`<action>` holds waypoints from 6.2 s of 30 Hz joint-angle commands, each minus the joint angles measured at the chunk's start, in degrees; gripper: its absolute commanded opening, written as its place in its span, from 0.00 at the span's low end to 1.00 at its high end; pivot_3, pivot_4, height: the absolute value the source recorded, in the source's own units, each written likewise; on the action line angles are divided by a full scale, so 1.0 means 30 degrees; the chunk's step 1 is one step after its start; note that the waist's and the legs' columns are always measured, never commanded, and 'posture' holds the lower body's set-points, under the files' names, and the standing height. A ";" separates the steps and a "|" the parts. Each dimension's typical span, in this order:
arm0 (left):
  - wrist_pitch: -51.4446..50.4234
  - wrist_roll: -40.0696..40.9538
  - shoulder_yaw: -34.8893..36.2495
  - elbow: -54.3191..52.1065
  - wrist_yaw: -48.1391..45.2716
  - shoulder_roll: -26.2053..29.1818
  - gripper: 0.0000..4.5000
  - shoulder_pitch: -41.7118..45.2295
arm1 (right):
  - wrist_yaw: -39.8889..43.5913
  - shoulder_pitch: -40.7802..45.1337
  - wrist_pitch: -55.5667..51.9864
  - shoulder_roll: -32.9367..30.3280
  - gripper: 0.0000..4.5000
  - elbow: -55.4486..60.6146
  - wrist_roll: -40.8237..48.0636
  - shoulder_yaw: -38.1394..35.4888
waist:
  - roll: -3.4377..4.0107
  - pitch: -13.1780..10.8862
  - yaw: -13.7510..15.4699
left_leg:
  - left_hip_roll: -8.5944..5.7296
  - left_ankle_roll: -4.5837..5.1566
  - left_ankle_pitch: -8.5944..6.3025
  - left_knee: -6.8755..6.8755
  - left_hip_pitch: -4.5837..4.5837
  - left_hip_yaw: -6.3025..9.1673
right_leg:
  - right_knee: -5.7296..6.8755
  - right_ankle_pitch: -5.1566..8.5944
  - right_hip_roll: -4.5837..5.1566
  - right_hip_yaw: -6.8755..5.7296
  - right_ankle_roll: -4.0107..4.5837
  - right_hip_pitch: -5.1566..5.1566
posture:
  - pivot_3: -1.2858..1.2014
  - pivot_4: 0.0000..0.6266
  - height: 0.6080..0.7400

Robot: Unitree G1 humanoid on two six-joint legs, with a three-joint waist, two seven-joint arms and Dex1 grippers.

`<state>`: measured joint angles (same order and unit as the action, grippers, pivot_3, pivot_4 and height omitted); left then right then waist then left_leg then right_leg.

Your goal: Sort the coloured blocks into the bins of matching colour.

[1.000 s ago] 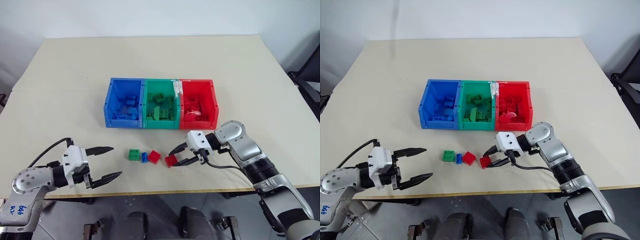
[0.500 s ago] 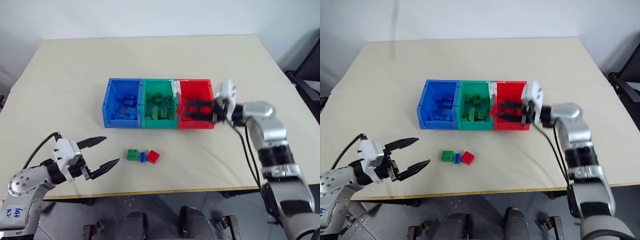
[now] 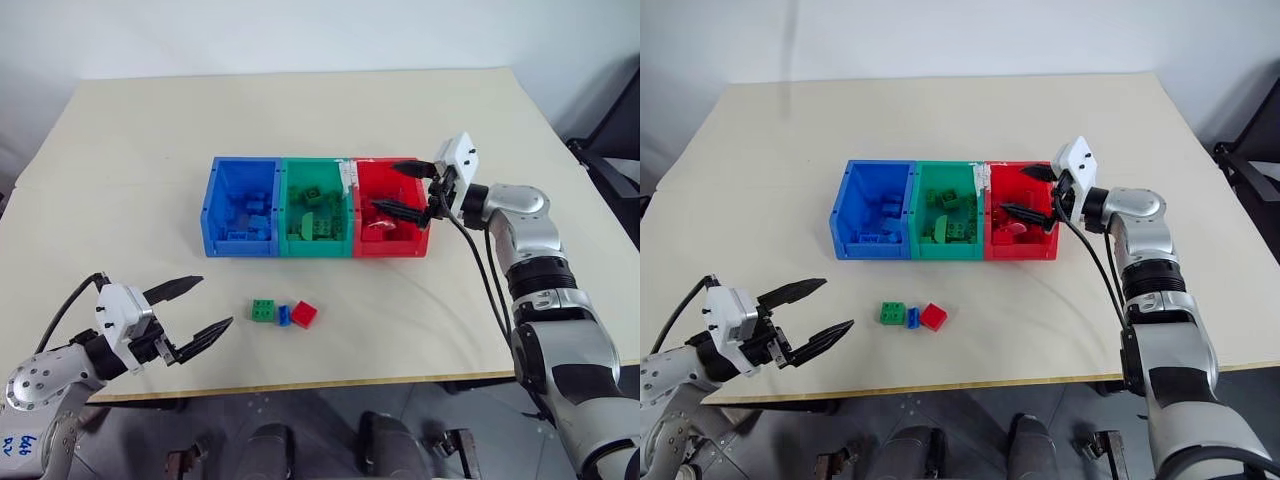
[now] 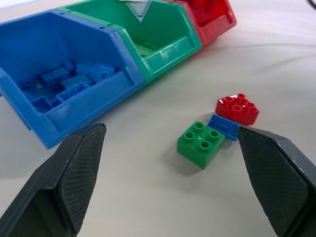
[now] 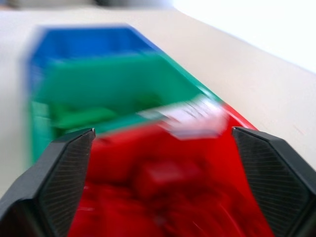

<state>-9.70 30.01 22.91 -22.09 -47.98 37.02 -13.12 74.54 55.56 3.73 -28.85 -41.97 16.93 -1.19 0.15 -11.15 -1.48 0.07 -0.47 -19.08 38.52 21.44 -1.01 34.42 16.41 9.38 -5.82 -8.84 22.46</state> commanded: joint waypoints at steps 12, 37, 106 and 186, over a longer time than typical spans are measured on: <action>-0.0583 -0.0013 0.2123 0.1351 -0.1643 0.2118 1.00 -0.1143 | 0.4564 -0.9756 -0.2116 -0.4481 0.99 1.1574 0.2327 0.0346 | -0.0004 0.0002 0.0465 | 0.0000 0.0007 -0.0031 0.0054 -0.0007 -0.0018 | 0.0008 -0.0001 0.0005 -0.0013 -0.0001 -0.0013 | 0.52 0.24 1.00; -1.8333 -0.1919 -1.3062 -0.1505 0.4211 -0.0112 1.00 1.4445 | -0.0423 -1.7625 -0.2034 -0.5471 0.99 1.7023 0.2597 -0.2595 | -0.0020 -0.0012 0.0976 | -0.0020 0.0015 -0.0050 0.0188 -0.0001 -0.0006 | 0.0086 -0.0004 0.0002 0.0014 -0.0009 -0.0038 | 0.52 0.24 1.00; 0.0349 -0.1892 -0.7072 1.0618 -0.3915 -0.4895 1.00 1.8386 | -0.9604 -1.8649 -0.5085 -0.2759 1.00 2.2393 0.4778 -0.4850 | -0.0042 -0.0020 0.0594 | -0.0023 0.0083 -0.0049 0.0183 0.0031 -0.0052 | 0.0049 -0.0026 0.0001 0.0020 -0.0048 -0.0003 | 0.52 0.24 1.00; -0.5575 -0.5706 -0.6392 0.6577 0.0036 -0.1293 0.32 1.6987 | -0.5581 -1.7929 -0.4734 -0.2505 1.00 2.1641 0.6627 -0.3949 | -0.0096 -0.0037 0.0979 | -0.0038 0.0074 -0.0067 0.0235 0.0023 -0.0012 | 0.0070 -0.0034 0.0016 0.0008 -0.0044 -0.0040 | 0.52 0.24 1.00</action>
<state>-27.02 12.60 1.45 -3.37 -49.89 32.47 37.04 59.42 1.23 -11.16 -36.94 20.71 35.26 -10.73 -0.14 -11.26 1.45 -0.05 -0.25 -19.28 39.23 21.51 -1.05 34.64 16.31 9.43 -5.80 -8.98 22.34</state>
